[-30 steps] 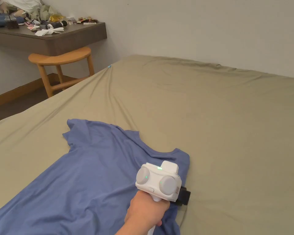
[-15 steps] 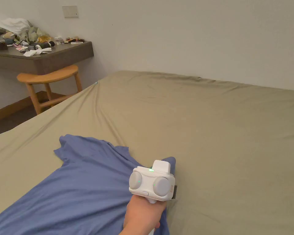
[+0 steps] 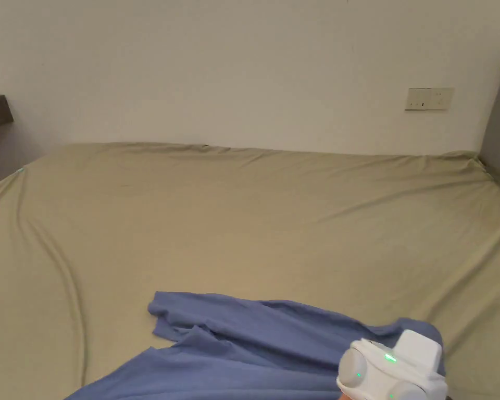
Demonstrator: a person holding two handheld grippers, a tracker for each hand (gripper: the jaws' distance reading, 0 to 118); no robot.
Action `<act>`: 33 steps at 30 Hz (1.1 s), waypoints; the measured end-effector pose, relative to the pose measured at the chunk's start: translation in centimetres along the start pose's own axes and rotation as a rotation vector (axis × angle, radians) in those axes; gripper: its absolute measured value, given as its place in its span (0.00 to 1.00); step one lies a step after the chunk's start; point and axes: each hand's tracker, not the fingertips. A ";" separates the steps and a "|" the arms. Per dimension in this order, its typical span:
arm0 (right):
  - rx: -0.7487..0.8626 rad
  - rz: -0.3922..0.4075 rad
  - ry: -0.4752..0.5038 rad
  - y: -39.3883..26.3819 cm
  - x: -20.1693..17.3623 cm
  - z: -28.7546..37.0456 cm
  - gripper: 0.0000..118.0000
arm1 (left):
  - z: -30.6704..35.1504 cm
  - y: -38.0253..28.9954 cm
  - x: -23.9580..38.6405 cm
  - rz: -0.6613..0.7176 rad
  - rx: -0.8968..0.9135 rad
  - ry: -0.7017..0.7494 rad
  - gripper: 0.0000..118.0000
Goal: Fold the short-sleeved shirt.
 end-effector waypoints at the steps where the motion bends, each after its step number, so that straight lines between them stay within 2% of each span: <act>1: 0.007 -0.001 -0.011 0.2 0.9 1.2 0.03 | -1.1 -0.8 2.6 0.011 -0.033 -0.056 0.05; 3: 0.015 0.006 -0.039 0.3 2.1 2.7 0.03 | -2.4 -2.8 6.6 0.052 -0.056 -0.134 0.05; 5: 0.018 0.017 -0.052 0.2 2.9 3.6 0.03 | -3.2 -4.5 9.3 0.027 -0.073 -0.139 0.05; 7: 0.019 0.031 -0.070 -0.1 3.2 3.6 0.03 | -3.5 -5.2 9.8 0.019 -0.095 -0.123 0.05; 9: 0.025 0.027 -0.069 0.0 3.0 3.9 0.03 | -2.1 -4.9 8.0 0.024 -0.001 -0.104 0.06; 10: 0.039 0.015 -0.051 0.1 2.6 3.7 0.03 | -1.1 -4.5 7.1 0.023 0.050 -0.073 0.12; 11: 0.050 0.015 -0.033 0.2 2.3 3.6 0.03 | 0.2 -3.9 6.0 0.025 0.082 -0.045 0.30; 13: 0.060 0.030 -0.025 0.5 1.5 3.3 0.03 | 3.5 -2.7 3.7 0.013 0.146 -0.009 1.00; 14: 0.066 0.040 -0.023 0.7 1.3 3.0 0.03 | 6.6 -2.6 2.2 0.006 0.200 -0.007 0.99; 15: 0.073 0.041 -0.022 0.9 0.9 2.9 0.03 | 9.4 -2.0 0.7 0.053 0.333 -0.094 0.95; 16: 0.085 0.040 -0.004 1.1 0.6 2.8 0.03 | 13.1 -1.6 -1.1 0.059 0.375 -0.056 0.95; 18: 0.094 0.040 0.012 1.5 -0.3 2.6 0.03 | 21.6 -2.2 -4.1 0.090 0.484 0.048 0.96; 21: 0.124 0.073 0.032 1.9 -2.0 3.0 0.03 | 33.8 -5.4 -7.1 0.012 0.729 0.275 1.00; 24: 0.159 0.127 0.034 1.9 -3.9 4.0 0.03 | 44.0 -9.8 -9.7 -0.070 0.802 0.517 1.00; 26: 0.171 0.141 0.030 1.7 -5.2 4.9 0.03 | 48.6 -12.8 -10.0 -0.053 0.822 0.736 0.93; 27: 0.178 0.149 0.031 1.6 -5.6 5.3 0.03 | 50.3 -14.4 -10.0 -0.032 0.838 0.802 0.81; 29: 0.182 0.157 0.031 1.3 -6.6 6.1 0.03 | 52.7 -17.6 -9.5 -0.005 0.839 0.860 0.17; 30: 0.182 0.157 0.031 1.2 -6.8 6.3 0.03 | 53.3 -18.9 -9.3 0.033 0.846 0.856 0.01; 32: 0.181 0.156 0.031 1.0 -7.5 6.9 0.03 | 53.5 -20.9 -8.9 0.126 0.800 0.919 0.00; 33: 0.181 0.157 0.029 0.9 -7.8 7.2 0.03 | 53.3 -21.5 -8.7 0.162 0.816 0.902 0.00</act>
